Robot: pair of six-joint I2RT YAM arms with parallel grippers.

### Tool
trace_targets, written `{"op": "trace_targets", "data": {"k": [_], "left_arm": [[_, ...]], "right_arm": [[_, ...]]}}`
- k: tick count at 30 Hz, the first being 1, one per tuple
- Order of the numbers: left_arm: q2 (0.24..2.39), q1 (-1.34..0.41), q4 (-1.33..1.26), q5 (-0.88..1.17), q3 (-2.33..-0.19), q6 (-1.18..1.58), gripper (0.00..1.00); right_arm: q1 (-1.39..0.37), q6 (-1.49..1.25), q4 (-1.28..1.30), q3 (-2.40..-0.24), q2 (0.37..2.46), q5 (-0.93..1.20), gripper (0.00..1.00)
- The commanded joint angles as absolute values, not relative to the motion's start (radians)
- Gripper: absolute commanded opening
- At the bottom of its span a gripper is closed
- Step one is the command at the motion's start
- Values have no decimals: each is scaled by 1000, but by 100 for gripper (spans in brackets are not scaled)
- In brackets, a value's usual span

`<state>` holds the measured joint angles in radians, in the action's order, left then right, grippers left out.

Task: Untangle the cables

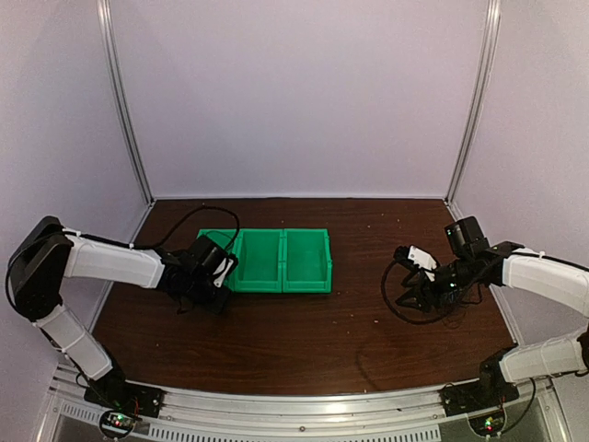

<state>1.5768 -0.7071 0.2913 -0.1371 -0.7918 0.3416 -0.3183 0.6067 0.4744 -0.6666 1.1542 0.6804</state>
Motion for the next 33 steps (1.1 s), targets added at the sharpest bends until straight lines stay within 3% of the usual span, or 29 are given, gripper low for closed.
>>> {"op": "trace_targets", "data": {"k": [1, 8, 18, 33], "left_arm": [[1615, -709, 256, -152, -804, 323, 12], [1628, -709, 247, -164, -810, 322, 0], [1451, -702, 348, -274, -922, 274, 0], [1614, -571, 112, -222, -1019, 247, 0]], "right_arm": [[-314, 618, 480, -667, 1143, 698, 61], [-314, 618, 480, -667, 1141, 695, 61], [-314, 620, 479, -670, 1156, 695, 61], [-313, 615, 483, -666, 1135, 690, 61]]}}
